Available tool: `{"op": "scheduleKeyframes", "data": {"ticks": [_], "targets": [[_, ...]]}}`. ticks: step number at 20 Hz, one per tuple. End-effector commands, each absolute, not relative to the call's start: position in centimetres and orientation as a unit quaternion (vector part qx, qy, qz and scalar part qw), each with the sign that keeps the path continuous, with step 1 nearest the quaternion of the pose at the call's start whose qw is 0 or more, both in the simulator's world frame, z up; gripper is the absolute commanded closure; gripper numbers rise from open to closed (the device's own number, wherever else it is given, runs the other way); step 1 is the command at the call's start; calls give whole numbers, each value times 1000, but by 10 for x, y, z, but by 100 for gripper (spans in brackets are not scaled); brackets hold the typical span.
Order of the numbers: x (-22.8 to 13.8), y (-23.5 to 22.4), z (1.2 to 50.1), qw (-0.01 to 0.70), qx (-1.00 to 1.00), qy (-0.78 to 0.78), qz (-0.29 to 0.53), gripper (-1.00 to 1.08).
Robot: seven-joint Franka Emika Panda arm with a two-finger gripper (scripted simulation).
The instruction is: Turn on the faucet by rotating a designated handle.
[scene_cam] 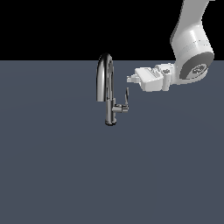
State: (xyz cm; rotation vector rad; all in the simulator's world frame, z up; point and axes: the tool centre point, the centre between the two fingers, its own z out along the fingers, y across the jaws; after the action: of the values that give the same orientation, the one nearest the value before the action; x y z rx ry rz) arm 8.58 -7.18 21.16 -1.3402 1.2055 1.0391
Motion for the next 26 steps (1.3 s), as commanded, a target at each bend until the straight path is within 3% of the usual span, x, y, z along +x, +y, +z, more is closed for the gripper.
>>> {"op": "scheduleKeyframes", "data": {"ticks": [1,10,26], "targets": [[89,-72,196,518,-526,511,440,108],[92,-69,163,537,-469,531,457,108],[70,-65,164,538,-466,532,458,108]]}}
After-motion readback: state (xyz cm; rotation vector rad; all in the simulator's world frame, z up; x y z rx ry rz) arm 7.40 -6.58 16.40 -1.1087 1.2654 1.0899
